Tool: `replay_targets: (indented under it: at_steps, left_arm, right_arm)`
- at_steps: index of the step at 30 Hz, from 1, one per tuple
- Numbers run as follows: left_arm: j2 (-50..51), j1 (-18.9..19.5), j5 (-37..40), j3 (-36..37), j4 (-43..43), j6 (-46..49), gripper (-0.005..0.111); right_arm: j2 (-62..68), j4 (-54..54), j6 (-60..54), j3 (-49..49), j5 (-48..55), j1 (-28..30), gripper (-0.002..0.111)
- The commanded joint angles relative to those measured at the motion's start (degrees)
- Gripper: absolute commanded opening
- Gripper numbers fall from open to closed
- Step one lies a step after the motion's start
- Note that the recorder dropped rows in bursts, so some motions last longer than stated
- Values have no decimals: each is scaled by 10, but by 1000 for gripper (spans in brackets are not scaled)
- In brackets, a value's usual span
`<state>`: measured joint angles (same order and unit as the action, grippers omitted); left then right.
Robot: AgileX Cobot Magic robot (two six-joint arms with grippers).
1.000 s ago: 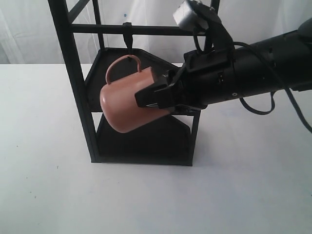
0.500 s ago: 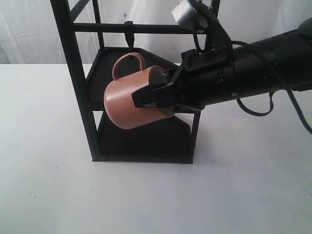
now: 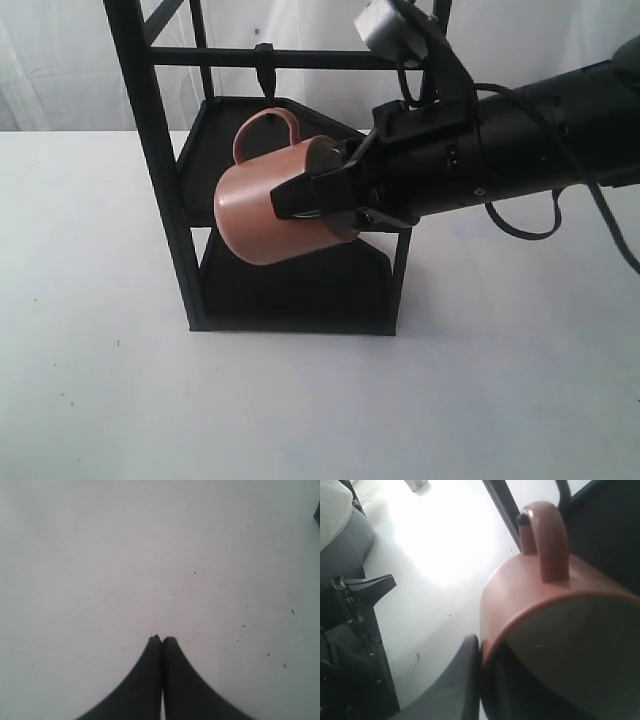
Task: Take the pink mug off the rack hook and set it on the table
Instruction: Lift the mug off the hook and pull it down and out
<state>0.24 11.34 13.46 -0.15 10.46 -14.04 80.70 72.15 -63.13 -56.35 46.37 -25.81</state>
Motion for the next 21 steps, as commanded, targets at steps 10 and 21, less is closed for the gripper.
replay_targets:
  at_steps: [10, 21]
  left_arm:
    - [-2, -1, -1, 1, 2, 2, 0]
    - [-2, -1, -1, 1, 2, 2, 0]
  right_arm:
    - [-131, -9, 20, -2, 108, 0, 0]
    - [-145, -132, 70, 8, 226, 0, 0]
